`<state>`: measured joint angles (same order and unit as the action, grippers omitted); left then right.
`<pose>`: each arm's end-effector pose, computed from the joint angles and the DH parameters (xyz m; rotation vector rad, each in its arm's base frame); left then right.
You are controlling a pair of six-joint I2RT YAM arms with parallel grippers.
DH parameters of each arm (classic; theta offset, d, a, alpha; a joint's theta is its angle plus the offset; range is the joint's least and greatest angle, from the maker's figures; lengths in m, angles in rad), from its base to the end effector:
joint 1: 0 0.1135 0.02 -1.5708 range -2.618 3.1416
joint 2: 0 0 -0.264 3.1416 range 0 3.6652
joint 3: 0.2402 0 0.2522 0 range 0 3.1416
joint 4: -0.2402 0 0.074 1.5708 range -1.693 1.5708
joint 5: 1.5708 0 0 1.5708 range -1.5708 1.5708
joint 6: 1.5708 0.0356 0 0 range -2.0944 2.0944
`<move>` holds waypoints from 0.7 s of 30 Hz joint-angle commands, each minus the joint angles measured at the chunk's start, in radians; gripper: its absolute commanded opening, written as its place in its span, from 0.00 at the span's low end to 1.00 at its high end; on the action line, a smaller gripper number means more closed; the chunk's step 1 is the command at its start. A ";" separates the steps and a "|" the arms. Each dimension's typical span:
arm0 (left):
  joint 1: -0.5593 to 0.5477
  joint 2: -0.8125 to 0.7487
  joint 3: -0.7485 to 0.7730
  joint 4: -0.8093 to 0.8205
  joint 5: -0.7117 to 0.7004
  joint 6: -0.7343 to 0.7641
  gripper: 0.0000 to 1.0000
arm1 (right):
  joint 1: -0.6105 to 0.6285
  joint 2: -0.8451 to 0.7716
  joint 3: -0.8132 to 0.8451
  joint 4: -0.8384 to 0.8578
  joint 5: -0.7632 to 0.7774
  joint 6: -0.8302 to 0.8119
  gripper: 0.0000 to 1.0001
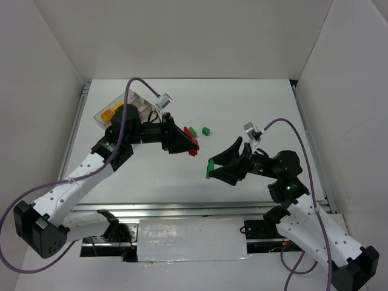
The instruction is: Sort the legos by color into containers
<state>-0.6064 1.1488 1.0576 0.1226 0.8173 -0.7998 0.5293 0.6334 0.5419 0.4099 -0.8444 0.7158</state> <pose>0.1985 -0.1693 0.3949 0.5834 1.7397 -1.6712 0.1155 0.0984 0.3377 -0.6910 1.3860 1.5408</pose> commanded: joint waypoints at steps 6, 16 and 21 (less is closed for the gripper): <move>0.319 0.076 0.228 -0.504 -0.582 0.209 0.00 | -0.003 -0.028 0.020 -0.235 0.239 -0.107 0.00; 0.441 0.432 0.519 -0.638 -1.170 0.002 0.00 | -0.002 -0.020 0.084 -0.477 0.461 -0.116 0.00; 0.488 0.641 0.648 -0.660 -1.279 -0.084 0.00 | 0.000 -0.023 0.059 -0.476 0.462 -0.115 0.00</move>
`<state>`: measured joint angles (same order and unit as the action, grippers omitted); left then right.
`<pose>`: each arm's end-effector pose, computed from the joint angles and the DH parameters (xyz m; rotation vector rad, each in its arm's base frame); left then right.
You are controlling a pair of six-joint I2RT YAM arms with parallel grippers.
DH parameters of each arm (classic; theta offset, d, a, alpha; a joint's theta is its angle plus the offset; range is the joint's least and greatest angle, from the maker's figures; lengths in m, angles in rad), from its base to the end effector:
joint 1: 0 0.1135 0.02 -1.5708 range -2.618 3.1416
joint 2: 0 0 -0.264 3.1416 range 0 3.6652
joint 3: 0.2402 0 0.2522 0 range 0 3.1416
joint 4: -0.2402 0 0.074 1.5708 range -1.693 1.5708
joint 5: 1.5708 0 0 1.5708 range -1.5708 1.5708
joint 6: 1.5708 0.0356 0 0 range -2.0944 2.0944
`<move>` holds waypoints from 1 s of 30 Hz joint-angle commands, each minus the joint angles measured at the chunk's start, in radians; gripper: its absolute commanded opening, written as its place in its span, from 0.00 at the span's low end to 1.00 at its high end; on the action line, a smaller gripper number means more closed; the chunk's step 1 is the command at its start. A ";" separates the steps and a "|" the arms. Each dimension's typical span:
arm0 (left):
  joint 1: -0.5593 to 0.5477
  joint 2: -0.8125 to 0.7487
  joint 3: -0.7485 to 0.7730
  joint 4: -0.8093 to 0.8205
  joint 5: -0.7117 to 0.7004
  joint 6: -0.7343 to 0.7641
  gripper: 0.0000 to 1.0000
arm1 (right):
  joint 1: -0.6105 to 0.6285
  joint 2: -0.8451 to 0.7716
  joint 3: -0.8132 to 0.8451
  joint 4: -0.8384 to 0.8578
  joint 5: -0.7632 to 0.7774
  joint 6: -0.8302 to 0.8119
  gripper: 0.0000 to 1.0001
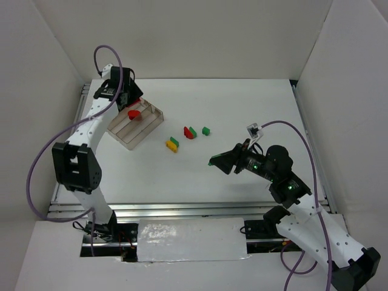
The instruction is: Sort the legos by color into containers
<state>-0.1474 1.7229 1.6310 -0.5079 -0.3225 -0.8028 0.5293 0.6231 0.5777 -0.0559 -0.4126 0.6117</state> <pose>0.3957 -0.0474 0.3509 -0.8606 1.9624 -0.2065 0.1301 0.0927 0.3056 -0.2629 1.7919 1.1818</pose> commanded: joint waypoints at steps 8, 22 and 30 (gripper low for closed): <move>0.083 0.254 0.181 -0.050 -0.202 -0.113 0.00 | -0.002 0.009 -0.010 0.005 0.008 -0.012 0.00; 0.115 0.346 0.099 -0.003 -0.093 -0.119 0.64 | 0.000 0.070 -0.027 0.047 -0.035 -0.006 0.00; 0.103 0.213 0.063 0.002 -0.081 -0.099 0.99 | 0.000 0.096 -0.033 0.053 -0.049 0.000 0.00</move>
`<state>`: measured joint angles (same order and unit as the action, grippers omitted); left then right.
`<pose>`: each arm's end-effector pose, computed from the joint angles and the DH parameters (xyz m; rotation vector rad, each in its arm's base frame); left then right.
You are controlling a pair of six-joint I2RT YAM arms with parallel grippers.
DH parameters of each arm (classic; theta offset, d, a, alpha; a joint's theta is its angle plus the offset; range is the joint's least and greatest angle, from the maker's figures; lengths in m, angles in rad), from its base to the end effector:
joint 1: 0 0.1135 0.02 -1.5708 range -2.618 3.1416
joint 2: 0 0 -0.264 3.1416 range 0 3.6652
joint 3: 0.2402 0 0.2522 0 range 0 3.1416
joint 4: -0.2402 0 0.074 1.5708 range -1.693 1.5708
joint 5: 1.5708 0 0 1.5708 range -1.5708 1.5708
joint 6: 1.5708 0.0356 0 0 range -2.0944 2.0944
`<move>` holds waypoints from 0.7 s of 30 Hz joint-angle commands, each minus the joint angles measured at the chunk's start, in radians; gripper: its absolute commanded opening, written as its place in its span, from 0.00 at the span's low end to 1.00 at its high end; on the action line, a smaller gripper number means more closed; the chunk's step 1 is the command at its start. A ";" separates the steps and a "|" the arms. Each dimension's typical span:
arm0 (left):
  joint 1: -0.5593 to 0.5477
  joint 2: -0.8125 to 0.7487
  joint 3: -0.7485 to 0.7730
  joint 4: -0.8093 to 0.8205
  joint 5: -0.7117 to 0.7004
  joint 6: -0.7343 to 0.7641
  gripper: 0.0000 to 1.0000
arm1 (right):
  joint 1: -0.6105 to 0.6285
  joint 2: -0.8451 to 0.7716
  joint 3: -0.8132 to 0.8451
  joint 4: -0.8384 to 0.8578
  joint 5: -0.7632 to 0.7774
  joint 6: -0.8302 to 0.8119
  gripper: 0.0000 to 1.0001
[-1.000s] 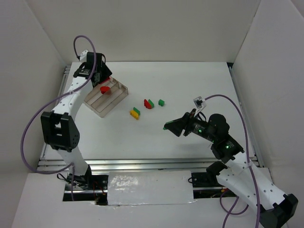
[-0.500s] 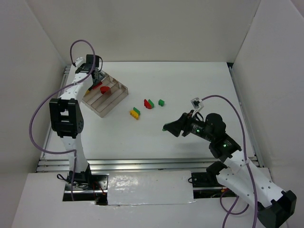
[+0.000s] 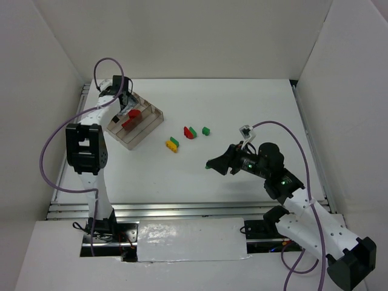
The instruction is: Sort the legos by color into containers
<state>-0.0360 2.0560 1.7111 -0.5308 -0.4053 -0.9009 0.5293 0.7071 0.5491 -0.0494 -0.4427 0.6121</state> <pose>0.4625 -0.0026 0.2387 -1.1428 2.0589 0.0464 0.1430 0.1013 0.2838 -0.2672 1.9070 1.1891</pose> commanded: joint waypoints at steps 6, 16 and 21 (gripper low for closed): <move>-0.034 -0.357 -0.128 0.037 0.063 0.049 0.99 | 0.003 0.106 0.023 0.085 0.012 0.025 0.00; -0.079 -0.999 -0.490 -0.044 0.168 0.220 1.00 | 0.185 0.694 0.524 -0.039 0.231 -0.081 0.00; -0.074 -1.167 -0.525 -0.150 0.210 0.327 1.00 | 0.242 1.044 0.935 -0.220 0.291 -0.216 0.00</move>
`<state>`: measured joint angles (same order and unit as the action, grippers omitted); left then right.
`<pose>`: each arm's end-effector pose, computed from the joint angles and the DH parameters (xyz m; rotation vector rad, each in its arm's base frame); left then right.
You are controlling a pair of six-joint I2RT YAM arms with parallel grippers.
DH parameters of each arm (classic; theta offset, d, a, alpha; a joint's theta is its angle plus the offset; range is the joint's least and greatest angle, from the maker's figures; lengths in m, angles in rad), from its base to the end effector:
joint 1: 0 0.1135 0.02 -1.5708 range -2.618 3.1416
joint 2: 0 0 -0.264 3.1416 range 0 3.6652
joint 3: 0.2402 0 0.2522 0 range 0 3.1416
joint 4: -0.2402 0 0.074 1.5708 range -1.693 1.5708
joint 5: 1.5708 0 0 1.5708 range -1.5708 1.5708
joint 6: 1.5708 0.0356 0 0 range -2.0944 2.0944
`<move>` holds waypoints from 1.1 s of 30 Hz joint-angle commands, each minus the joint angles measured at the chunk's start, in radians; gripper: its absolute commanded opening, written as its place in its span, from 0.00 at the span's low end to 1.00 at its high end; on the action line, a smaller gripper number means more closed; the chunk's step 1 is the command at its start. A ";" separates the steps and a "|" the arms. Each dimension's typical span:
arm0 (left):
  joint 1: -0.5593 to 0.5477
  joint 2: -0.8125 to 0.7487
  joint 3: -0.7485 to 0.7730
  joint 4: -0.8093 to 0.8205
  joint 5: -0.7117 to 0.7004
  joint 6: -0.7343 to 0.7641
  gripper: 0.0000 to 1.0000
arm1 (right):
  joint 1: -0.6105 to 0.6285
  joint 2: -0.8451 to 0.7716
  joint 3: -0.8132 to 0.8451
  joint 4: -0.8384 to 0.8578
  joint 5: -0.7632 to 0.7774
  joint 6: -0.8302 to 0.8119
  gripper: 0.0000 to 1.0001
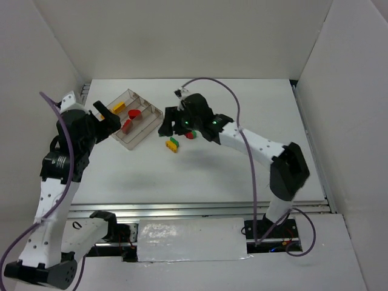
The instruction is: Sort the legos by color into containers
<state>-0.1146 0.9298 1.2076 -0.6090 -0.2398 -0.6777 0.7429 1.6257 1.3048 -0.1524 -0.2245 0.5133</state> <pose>0.1837 -0.0126 0.4147 -0.6838 1.7772 -0.3115 0.2764 0.2647 0.3072 -0.3993 2.1506 0.9830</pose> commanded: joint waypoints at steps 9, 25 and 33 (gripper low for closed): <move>0.010 -0.152 -0.131 -0.057 0.002 0.200 0.99 | 0.065 0.591 0.778 -0.228 0.105 -0.278 0.00; 0.052 -0.213 -0.299 0.021 0.099 0.207 0.99 | 0.069 0.796 0.893 0.043 0.083 -0.392 0.03; 0.050 -0.226 -0.307 0.026 0.134 0.219 1.00 | 0.070 0.836 0.913 0.189 0.077 -0.300 0.10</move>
<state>-0.0673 0.7105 0.9043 -0.6201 -0.1322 -0.4919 0.8055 2.4462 2.1559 -0.0868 -0.1379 0.1745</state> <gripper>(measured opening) 0.994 0.714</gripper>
